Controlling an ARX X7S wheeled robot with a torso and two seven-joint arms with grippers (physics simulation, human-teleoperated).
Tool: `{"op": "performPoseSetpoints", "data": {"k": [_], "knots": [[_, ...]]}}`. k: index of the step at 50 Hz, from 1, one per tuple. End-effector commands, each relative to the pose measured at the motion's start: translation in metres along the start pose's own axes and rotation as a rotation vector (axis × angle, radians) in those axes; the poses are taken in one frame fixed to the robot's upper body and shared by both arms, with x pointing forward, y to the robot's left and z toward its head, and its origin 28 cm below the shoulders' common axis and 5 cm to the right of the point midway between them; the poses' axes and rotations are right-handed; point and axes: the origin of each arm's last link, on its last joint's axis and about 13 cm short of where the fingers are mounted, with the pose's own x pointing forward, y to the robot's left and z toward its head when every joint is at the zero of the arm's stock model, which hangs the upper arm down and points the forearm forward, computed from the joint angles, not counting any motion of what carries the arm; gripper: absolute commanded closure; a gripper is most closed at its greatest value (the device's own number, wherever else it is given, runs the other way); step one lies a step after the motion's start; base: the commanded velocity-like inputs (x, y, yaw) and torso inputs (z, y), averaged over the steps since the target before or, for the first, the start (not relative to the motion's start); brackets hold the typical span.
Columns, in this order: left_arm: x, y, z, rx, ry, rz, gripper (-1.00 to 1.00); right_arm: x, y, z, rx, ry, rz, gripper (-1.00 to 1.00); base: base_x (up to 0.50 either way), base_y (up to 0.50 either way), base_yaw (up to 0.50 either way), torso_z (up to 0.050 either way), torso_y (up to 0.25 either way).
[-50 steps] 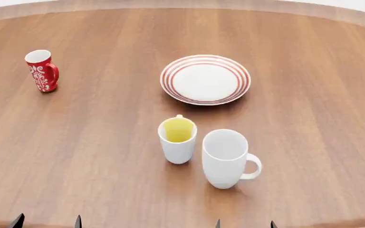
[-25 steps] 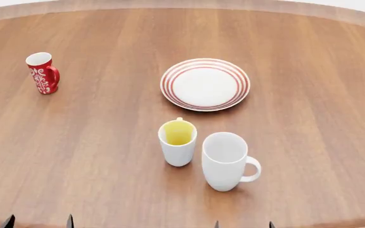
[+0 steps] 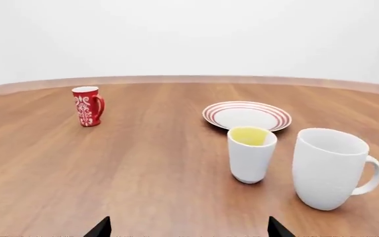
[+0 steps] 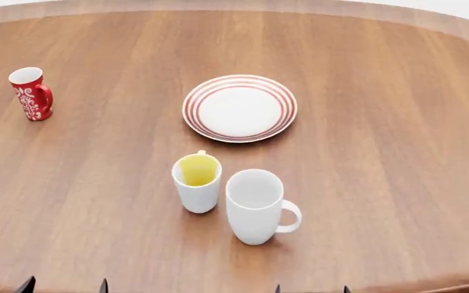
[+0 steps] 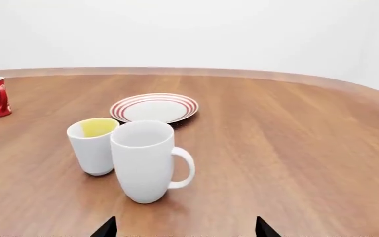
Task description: Pick up the red mug and put it on the plate
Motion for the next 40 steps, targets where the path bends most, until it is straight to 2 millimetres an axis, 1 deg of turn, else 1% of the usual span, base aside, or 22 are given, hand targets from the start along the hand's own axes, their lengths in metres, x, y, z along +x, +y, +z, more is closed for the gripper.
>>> {"op": "performPoseSetpoints", "data": {"k": [1, 5, 7, 9, 11, 12, 13, 14, 16, 17, 21, 26, 31, 36, 40], "knots": [[0.002, 0.000, -0.002, -0.006, 0.006, -0.007, -1.00, 0.001, 0.000, -0.001, 0.003, 0.003, -0.009, -1.00, 0.00, 0.00, 0.00, 0.000, 0.000], [0.003, 0.001, 0.000, -0.015, 0.015, -0.004, -1.00, 0.001, 0.000, 0.001, -0.006, 0.002, -0.012, -1.00, 0.00, 0.00, 0.00, 0.000, 0.000], [0.005, 0.002, 0.008, -0.006, 0.020, 0.005, -1.00, 0.003, 0.001, 0.006, -0.012, 0.013, -0.012, -1.00, 0.00, 0.00, 0.00, 0.000, 0.000], [0.006, 0.002, 0.028, -0.004, 0.020, 0.001, -1.00, 0.004, 0.003, 0.016, -0.013, 0.064, 0.026, -1.00, 0.00, 0.00, 0.00, 0.000, 0.000], [0.009, 0.004, 0.048, 0.007, 0.008, -0.004, -1.00, 0.004, 0.003, 0.031, -0.009, 0.041, 0.015, -1.00, 0.00, 0.00, 0.00, 0.000, 0.000], [0.011, 0.005, 0.060, -0.016, -0.001, -0.033, -1.00, 0.004, 0.003, 0.041, -0.002, 0.025, 0.013, -1.00, 0.00, 0.00, 0.00, 0.000, 0.000], [0.011, 0.005, 0.068, 0.005, -0.010, -0.032, -1.00, 0.004, 0.002, 0.048, -0.006, 0.016, 0.012, -1.00, 0.00, 0.00, 0.00, 0.000, 0.000], [0.012, 0.005, 0.081, -0.013, -0.014, -0.063, -1.00, 0.005, 0.001, 0.059, 0.004, 0.010, 0.016, -1.00, 0.00, 0.00, 0.00, 0.000, 0.000], [0.014, 0.005, 0.089, 0.007, -0.025, -0.085, -1.00, 0.004, 0.001, 0.069, 0.018, 0.009, 0.030, -1.00, 0.00, 0.00, 0.00, 0.000, 0.000], [0.015, 0.005, 0.095, -0.012, -0.028, -0.104, -1.00, 0.004, 0.000, 0.075, 0.011, -0.006, 0.020, -1.00, 0.00, 0.00, 0.00, 0.000, 0.000], [0.018, 0.006, 0.116, 0.005, -0.049, -0.103, -1.00, 0.002, -0.001, 0.096, 0.014, -0.021, 0.029, -1.00, 0.00, 0.00, 0.00, 0.000, 0.000], [0.017, 0.006, 0.123, 0.013, -0.061, -0.095, -1.00, 0.001, -0.003, 0.106, 0.018, -0.039, 0.024, -1.00, 0.00, 0.00, 0.00, 0.000, 0.000], [0.016, 0.006, 0.126, 0.016, -0.071, -0.095, -1.00, 0.000, -0.002, 0.108, 0.012, -0.041, 0.024, -1.00, 0.00, 0.00, 0.00, 0.000, 0.000], [0.017, 0.006, 0.124, 0.020, -0.070, -0.093, -1.00, 0.001, -0.004, 0.107, 0.025, -0.032, 0.039, -1.00, 0.00, 0.00, 0.00, 0.000, 0.000], [0.017, 0.007, 0.122, 0.025, -0.066, -0.091, -1.00, 0.001, -0.003, 0.105, 0.014, -0.026, 0.034, -1.00, 0.50, 0.00, 0.00, 0.000, 0.000]]}}
